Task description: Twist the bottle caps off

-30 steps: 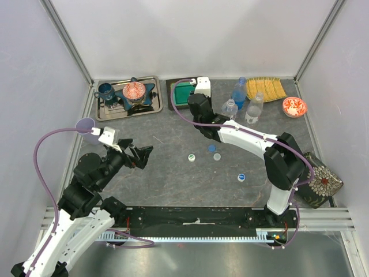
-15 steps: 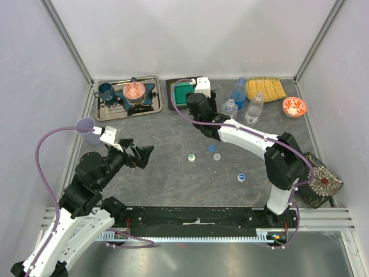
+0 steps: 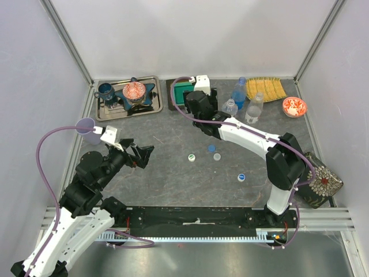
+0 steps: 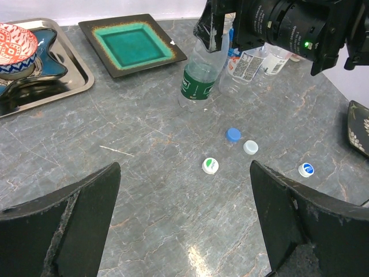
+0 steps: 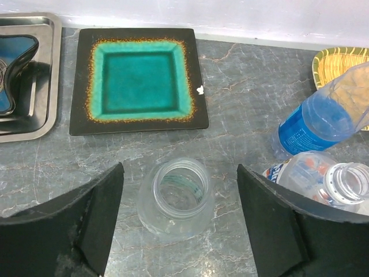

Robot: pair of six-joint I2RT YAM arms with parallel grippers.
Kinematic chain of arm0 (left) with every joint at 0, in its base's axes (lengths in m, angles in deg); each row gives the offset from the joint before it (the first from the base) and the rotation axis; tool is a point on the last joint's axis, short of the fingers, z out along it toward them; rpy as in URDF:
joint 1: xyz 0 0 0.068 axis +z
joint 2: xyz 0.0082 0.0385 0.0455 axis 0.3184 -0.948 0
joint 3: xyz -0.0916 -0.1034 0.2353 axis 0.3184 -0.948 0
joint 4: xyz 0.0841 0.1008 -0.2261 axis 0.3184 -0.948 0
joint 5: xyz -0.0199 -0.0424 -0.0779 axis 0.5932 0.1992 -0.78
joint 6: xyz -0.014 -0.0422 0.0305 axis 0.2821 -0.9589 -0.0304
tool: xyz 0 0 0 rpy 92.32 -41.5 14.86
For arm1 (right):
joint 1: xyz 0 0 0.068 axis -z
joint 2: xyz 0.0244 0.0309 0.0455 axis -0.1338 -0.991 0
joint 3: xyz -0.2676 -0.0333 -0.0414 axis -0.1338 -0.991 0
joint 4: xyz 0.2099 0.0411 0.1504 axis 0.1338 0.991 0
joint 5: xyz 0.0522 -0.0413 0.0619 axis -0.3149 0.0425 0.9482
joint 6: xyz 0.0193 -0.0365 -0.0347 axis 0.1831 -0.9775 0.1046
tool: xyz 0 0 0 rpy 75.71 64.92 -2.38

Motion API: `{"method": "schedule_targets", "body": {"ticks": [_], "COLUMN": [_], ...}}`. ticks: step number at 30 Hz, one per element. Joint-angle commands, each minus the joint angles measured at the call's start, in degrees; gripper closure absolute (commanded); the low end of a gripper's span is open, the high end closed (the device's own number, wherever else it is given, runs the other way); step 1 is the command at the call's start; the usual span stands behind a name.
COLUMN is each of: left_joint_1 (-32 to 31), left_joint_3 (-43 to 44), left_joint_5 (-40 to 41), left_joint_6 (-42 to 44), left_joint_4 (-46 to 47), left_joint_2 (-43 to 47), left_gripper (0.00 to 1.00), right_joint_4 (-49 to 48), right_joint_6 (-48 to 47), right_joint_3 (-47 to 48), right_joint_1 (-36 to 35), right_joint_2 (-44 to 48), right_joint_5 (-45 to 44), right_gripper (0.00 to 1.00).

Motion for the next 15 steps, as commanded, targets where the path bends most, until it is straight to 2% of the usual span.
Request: {"method": "schedule_targets", "body": {"ticks": [1, 5, 8, 10, 15], "left_joint_1": [0.13, 0.13, 0.13, 0.13, 0.04], "left_joint_3": [0.17, 0.6, 1.31, 1.66, 1.92], "left_joint_5": [0.31, 1.45, 2.51, 3.03, 2.25], "left_joint_6": [-0.81, -1.51, -2.83, -4.5, -9.85], "left_joint_4": [1.57, 1.57, 1.57, 1.83, 3.85], "left_joint_2": [-1.21, -3.4, -5.68, -7.18, -12.18], "left_gripper": [0.01, 0.0, 0.01, 0.0, 0.01], "right_joint_4": [1.49, 5.26, 8.68, 9.84, 9.14], "right_joint_6": [0.52, -0.54, -0.8, 0.33, 3.15], "right_joint_3": [4.28, 7.36, 8.33, 5.45, -14.49], "right_joint_1": [0.11, -0.15, -0.33, -0.33, -0.24], "right_joint_2": [5.25, 11.23, 18.08, 24.55, 41.27], "right_joint_5": [1.1, 1.63, 1.63, 1.29, 1.63], "right_gripper": [0.11, 0.02, 0.02, 0.02, 0.02]}}
